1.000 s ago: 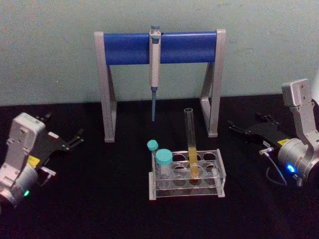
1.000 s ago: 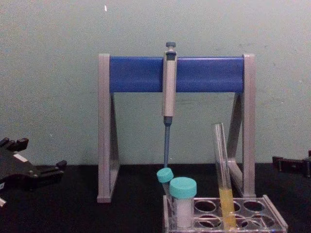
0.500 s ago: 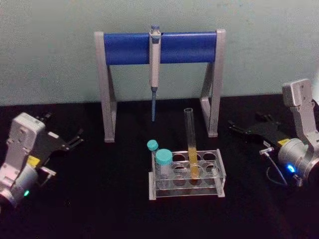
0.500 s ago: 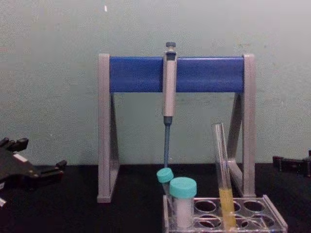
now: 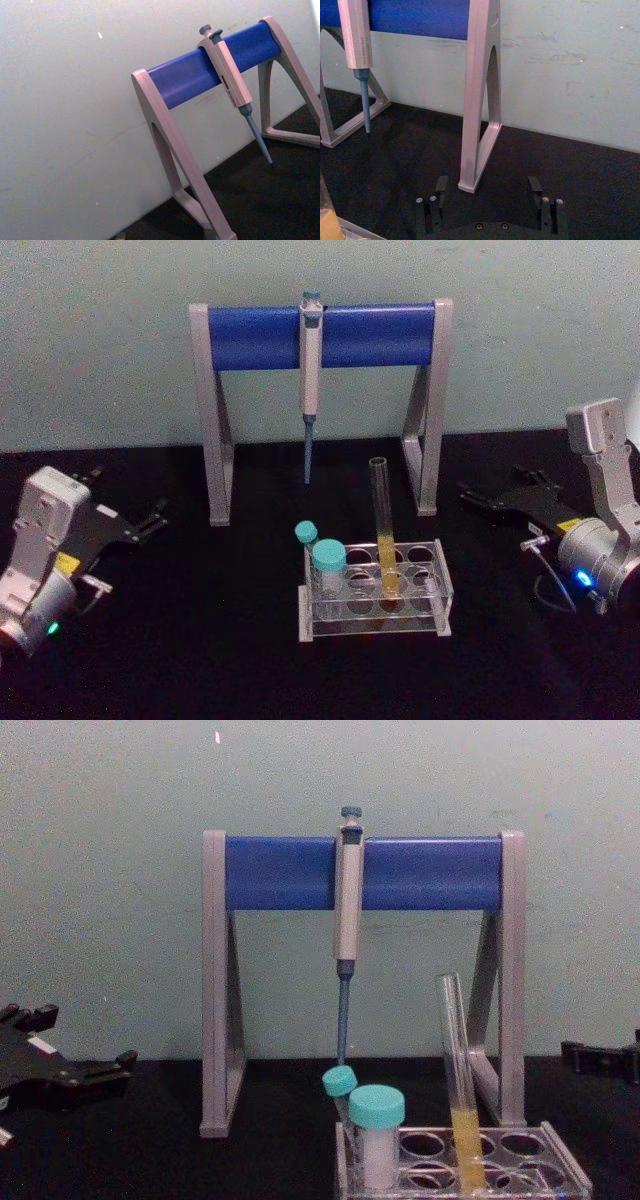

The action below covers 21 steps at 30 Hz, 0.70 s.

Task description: Pick up the test tube from the test tube rack, shake it, then place it back into the test tube rack.

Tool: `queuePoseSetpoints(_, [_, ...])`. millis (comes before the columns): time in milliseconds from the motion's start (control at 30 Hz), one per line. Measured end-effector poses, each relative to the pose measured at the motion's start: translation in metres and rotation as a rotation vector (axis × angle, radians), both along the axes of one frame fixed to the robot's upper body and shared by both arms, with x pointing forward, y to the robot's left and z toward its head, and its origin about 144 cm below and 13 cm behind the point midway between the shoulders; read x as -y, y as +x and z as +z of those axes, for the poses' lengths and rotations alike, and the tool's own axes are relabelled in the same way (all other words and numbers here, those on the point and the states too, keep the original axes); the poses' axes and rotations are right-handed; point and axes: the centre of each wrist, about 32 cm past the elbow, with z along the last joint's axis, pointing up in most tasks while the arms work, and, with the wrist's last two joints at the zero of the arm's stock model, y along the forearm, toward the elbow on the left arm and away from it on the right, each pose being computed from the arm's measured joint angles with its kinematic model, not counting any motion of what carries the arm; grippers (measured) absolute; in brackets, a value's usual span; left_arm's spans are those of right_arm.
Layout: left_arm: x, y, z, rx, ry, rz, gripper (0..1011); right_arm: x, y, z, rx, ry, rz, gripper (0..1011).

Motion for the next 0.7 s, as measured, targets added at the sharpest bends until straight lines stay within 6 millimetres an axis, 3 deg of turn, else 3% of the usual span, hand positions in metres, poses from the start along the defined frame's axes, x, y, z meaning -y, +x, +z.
queuePoseSetpoints(700, [0.0000, 0.0000, 0.0000, 0.000, 0.000, 0.000, 1001, 0.0000, 0.0000, 0.0000, 0.000, 0.000, 0.000, 1000])
